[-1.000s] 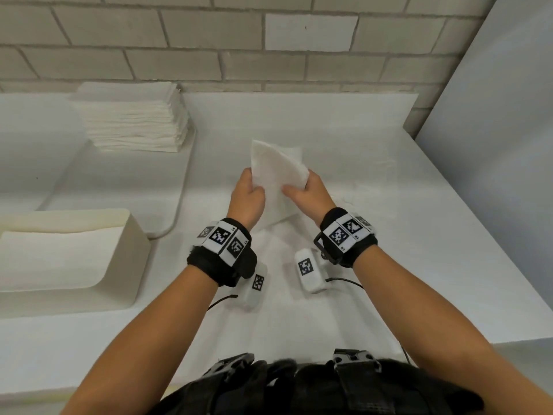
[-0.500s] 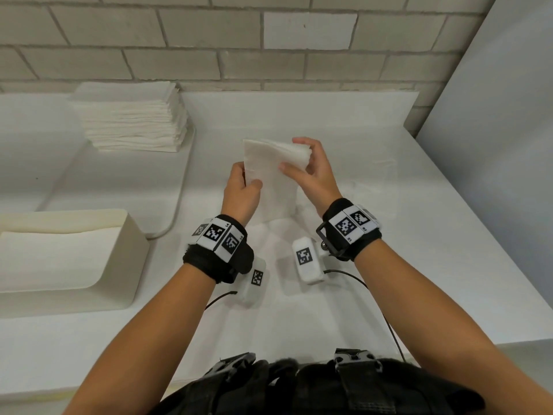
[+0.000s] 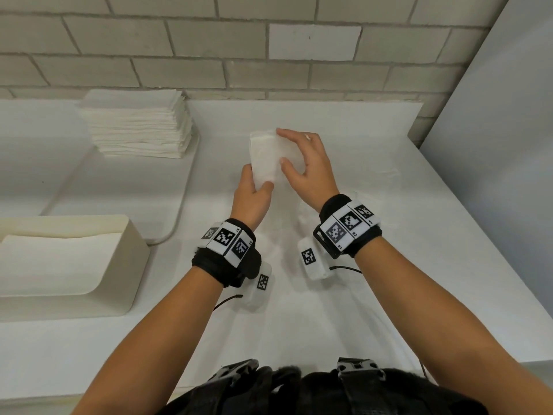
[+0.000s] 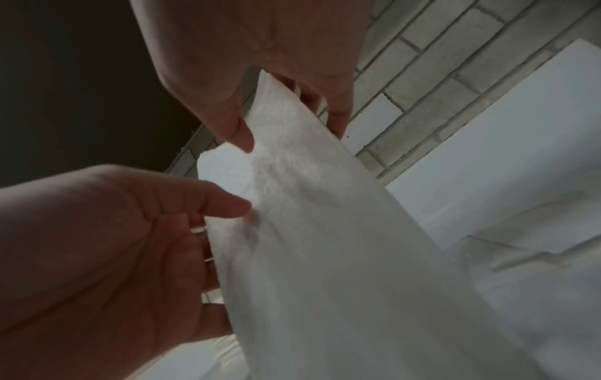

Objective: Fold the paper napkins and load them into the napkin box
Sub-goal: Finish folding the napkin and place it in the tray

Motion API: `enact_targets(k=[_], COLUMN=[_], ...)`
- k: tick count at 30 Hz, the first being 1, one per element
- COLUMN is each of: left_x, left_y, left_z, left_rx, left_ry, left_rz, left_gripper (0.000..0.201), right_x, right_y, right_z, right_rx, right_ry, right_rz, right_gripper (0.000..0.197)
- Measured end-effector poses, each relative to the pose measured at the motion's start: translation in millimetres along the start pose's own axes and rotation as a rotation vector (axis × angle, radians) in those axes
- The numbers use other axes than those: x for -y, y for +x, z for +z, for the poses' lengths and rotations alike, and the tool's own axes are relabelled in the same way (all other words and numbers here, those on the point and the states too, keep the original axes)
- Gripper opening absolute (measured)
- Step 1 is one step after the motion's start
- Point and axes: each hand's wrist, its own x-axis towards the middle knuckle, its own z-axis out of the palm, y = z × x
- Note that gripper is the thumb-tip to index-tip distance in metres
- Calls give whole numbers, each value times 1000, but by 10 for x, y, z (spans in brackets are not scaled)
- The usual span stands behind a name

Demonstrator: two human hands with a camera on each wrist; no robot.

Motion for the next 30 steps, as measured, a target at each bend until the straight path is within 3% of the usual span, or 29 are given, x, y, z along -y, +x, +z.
enact_targets(k=[4, 6, 9, 11, 13, 15, 16, 17, 19, 21, 22, 26, 30], left_x=[-19, -10, -27, -50, -61, -46, -57, -66, -60, -16, 22, 172, 289], left_y=[4, -4, 48, 100, 139, 193, 211, 229, 246, 231, 215, 172, 212], left_z=[7, 7, -32, -79, -168, -291, -343, -385, -407, -405, -420, -566, -631], left_rx=[17, 3, -13, -52, -176, -239, -205, -138, 5, 40, 33, 5, -12], left_ry=[-4, -81, -318, -379, -187, 174, 300, 352, 346, 281, 236, 59, 56], left_rz=[2, -27, -87, -88, 22, 232, 295, 295, 192, 104, 61, -142, -281], left_gripper=[25, 27, 30, 35, 59, 91, 97, 95, 68, 33, 26, 21, 37], right_x=[65, 99, 53, -23, -60, -31, -2, 27, 58, 30, -16, -307, -532], right_y=[74, 84, 78, 69, 87, 129, 151, 172, 174, 124, 93, -28, -145], right_z=[-48, -68, -126, -169, -229, -270, -277, -273, -244, -224, -235, -387, -406], right_rx=[44, 62, 129, 270, 357, 464, 520, 563, 623, 646, 641, 596, 417], right_ry=[15, 69, 198, 130, -78, -372, -513, -619, -693, -619, -552, -348, -68], right_rz=[-53, -94, 103, 251, 239, 166, 130, 90, 42, 99, 163, 417, 610], right_gripper=[49, 60, 78, 56, 34, 32, 33, 34, 33, 34, 36, 29, 22])
